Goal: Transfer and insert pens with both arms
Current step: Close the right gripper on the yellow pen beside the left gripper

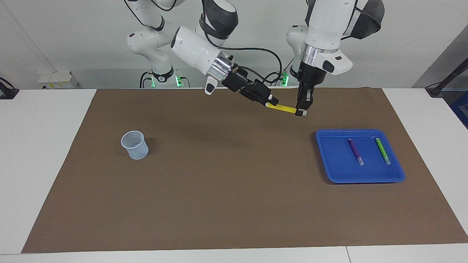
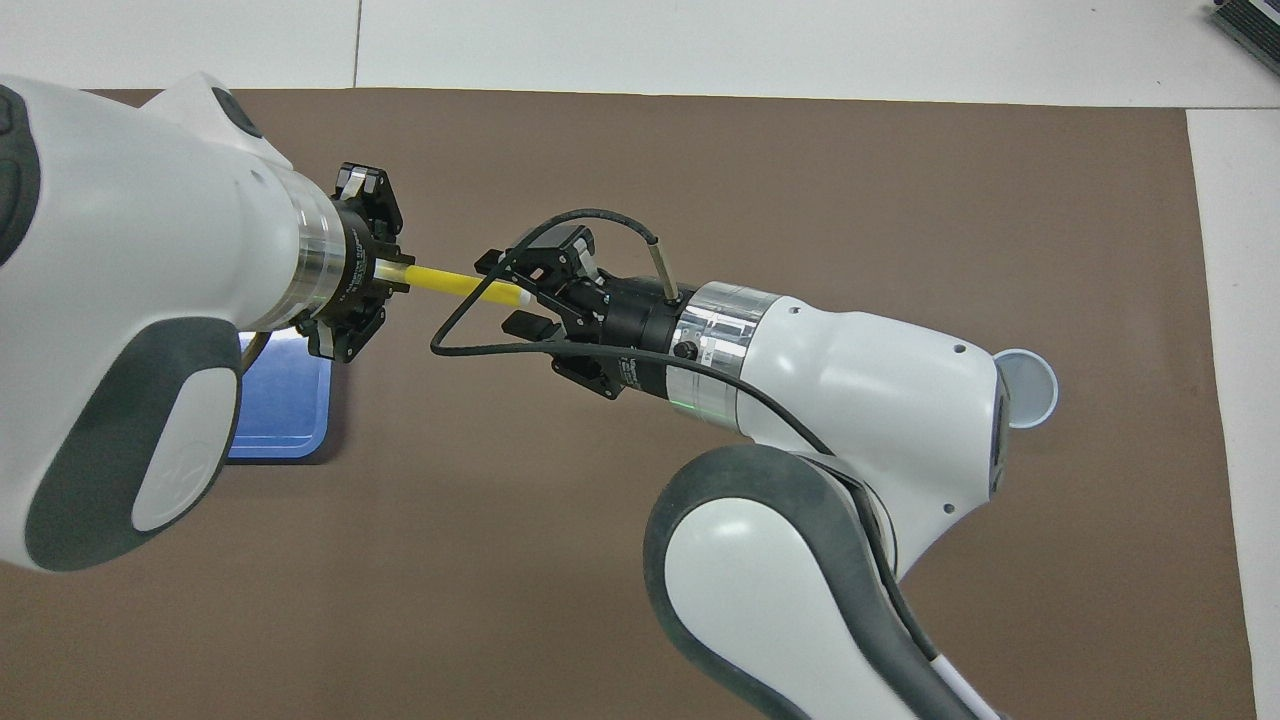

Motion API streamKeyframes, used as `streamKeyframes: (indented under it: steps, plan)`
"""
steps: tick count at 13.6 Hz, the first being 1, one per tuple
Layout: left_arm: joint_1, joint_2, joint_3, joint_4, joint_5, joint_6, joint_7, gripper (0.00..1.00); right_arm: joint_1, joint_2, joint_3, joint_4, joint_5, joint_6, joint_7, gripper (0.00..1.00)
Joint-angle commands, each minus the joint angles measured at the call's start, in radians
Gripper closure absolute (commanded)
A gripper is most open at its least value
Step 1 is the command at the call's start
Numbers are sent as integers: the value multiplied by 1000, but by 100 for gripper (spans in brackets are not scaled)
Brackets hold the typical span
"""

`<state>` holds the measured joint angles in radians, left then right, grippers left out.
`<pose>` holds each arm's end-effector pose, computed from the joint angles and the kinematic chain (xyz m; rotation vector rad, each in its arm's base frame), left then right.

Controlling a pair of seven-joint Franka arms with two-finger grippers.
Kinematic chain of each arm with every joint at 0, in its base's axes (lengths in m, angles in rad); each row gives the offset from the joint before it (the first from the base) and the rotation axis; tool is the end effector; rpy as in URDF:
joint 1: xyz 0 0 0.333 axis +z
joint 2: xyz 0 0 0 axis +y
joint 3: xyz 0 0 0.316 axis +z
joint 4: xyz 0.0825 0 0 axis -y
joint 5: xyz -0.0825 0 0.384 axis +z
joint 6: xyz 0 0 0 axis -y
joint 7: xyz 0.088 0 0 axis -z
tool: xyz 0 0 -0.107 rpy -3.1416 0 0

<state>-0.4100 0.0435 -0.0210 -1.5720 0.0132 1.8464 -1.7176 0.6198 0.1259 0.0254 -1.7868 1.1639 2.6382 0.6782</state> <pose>0.5399 -0.2468 0.6264 2.3534 1.7606 0.1781 0.5280 0.3671 0.5489 -1.8620 0.8883 0.0591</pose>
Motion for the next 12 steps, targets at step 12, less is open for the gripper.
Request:
streamKeyframes:
  steps: [12]
  plan:
    - [-13,-28,9,-17,19,-18,-19,100,9,21,-4,3,26,54,-11,57]
